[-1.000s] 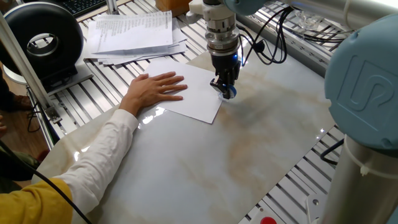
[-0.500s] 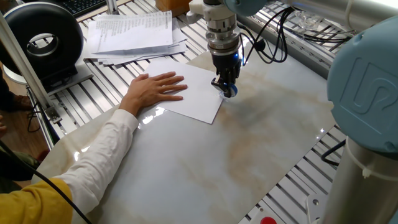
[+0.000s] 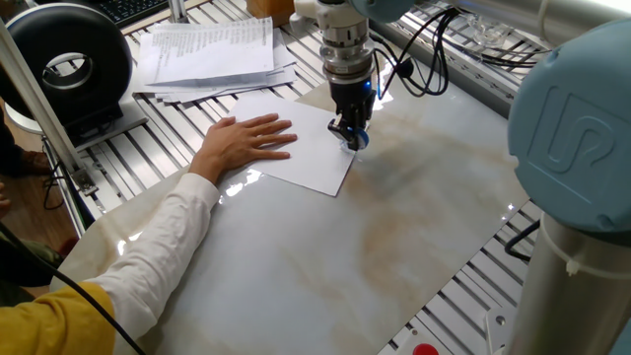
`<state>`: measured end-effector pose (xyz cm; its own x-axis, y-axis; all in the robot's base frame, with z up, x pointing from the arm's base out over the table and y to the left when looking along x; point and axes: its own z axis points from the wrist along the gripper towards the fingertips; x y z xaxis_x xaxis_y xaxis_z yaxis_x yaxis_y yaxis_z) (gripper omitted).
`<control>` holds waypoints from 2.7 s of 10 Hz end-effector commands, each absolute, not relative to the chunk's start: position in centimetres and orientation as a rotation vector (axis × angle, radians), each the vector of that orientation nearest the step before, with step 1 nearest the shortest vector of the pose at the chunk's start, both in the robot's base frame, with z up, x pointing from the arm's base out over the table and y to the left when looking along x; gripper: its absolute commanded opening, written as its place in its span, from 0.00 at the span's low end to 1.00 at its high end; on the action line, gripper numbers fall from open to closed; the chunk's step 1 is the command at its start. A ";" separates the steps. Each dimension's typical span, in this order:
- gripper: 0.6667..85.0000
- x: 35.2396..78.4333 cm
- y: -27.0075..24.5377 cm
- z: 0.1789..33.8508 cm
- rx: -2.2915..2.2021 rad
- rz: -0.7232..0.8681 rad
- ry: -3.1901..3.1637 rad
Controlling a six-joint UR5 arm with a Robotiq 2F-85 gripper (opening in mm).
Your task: Use the correction tape on paper
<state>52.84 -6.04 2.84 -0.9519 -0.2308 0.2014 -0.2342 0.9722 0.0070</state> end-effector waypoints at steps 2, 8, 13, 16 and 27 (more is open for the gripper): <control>0.01 53.4 -5.4 2.7 0.330 -0.009 -2.928; 0.01 52.8 -5.7 2.6 0.331 -0.016 -2.915; 0.01 52.1 -6.0 3.0 0.332 -0.005 -2.900; 0.01 51.6 -6.1 2.7 0.325 -0.017 -2.903; 0.01 52.9 -5.9 3.6 0.339 0.000 -2.906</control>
<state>52.28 -6.24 3.46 -0.9476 -0.2296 0.2223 -0.2315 0.9727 0.0177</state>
